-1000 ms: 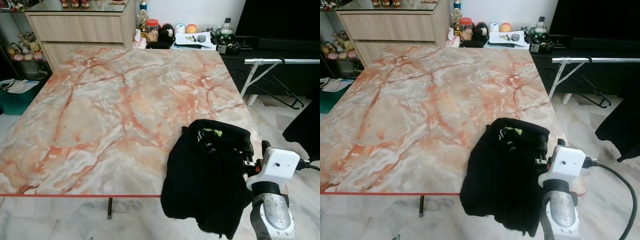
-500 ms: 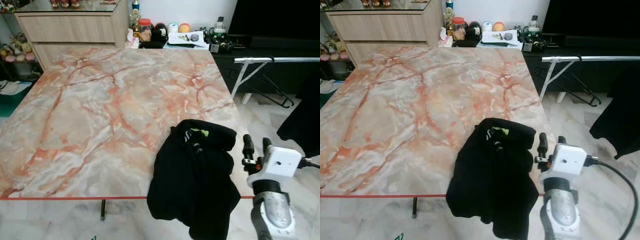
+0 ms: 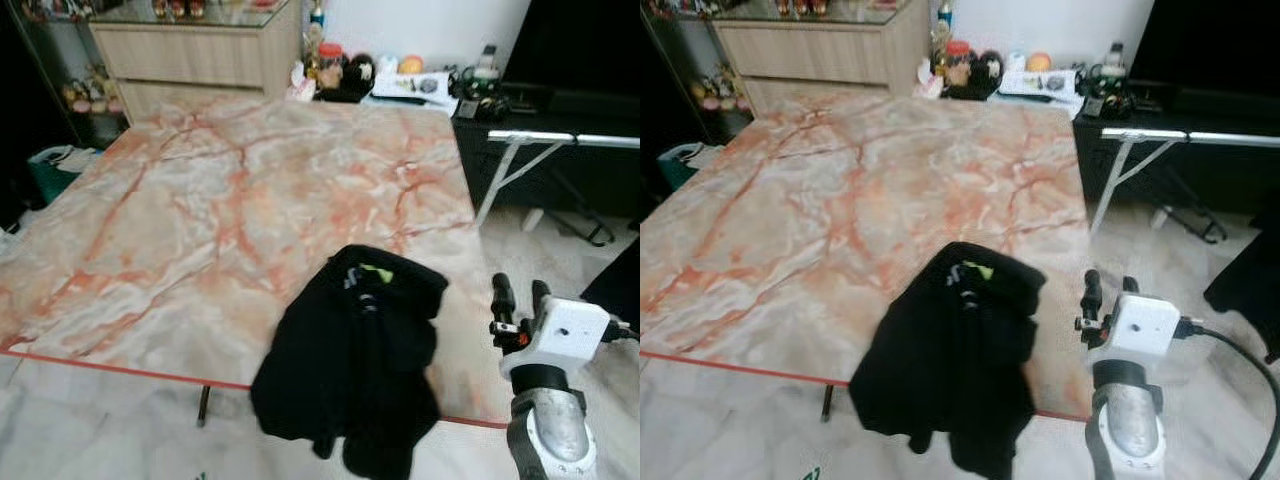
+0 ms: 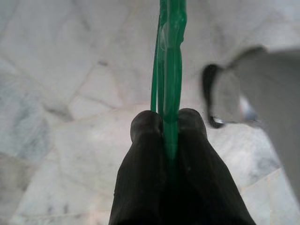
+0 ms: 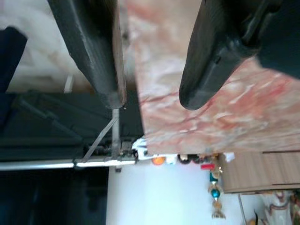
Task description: Hang hanger
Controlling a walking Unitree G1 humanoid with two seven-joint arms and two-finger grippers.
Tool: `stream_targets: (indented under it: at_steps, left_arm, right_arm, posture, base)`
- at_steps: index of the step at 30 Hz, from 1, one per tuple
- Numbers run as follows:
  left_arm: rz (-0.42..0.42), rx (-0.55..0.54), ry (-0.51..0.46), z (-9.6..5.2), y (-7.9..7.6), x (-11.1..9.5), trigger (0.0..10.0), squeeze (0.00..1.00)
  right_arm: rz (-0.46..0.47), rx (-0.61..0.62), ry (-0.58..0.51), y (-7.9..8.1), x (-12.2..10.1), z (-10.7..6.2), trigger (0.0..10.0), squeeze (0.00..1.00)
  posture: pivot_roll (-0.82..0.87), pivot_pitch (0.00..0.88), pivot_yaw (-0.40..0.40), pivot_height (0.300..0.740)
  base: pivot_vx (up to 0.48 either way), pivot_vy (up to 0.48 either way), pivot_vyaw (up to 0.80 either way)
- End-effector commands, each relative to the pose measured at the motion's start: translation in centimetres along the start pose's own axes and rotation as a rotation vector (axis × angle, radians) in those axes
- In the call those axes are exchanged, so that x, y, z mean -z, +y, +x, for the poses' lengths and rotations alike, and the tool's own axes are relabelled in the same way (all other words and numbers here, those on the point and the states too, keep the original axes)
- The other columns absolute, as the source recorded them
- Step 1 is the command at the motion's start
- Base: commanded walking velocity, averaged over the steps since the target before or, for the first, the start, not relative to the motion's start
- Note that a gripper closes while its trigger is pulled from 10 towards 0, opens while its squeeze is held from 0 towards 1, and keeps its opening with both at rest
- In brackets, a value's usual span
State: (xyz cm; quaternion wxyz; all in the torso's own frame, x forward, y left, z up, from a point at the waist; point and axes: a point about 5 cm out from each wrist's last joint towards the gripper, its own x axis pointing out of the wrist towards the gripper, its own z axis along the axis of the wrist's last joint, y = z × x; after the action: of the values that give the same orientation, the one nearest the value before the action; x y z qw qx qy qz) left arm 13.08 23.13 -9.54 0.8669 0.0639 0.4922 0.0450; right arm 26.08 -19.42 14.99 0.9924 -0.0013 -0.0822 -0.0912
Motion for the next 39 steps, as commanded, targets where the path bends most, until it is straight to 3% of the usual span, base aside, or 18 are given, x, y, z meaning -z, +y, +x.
stream_targets:
  at_steps: [1,18,28,39]
  left_arm:
    - [0.006,0.0,0.031,-0.2,0.2,0.9,10.0,0.0]
    - [0.019,0.016,0.028,-0.1,-0.1,0.7,10.0,0.0]
    - [0.023,0.02,0.042,-0.2,0.0,1.1,10.0,0.0]
    - [0.024,0.026,0.056,-0.2,-0.8,1.4,10.0,0.0]
  right_arm:
    - [0.01,0.0,0.002,0.1,0.1,-0.1,10.0,0.0]
    - [0.027,0.049,0.031,-0.5,0.8,0.0,10.0,0.0]
    - [0.08,0.153,0.123,-2.0,2.6,-0.6,10.0,0.0]
    - [0.13,0.203,0.177,-2.5,4.0,-0.5,10.0,0.0]
  posture:
    - [-0.03,0.128,-0.007,0.74]
    - [-0.03,0.11,-0.002,0.74]
    - [-0.03,0.113,-0.003,0.74]
    - [-0.03,0.132,-0.005,0.74]
  base:
    - [0.0,-0.398,0.0]
    - [0.0,-0.397,0.0]
    - [0.0,-0.397,-0.22]
    - [0.0,-0.394,-0.07]
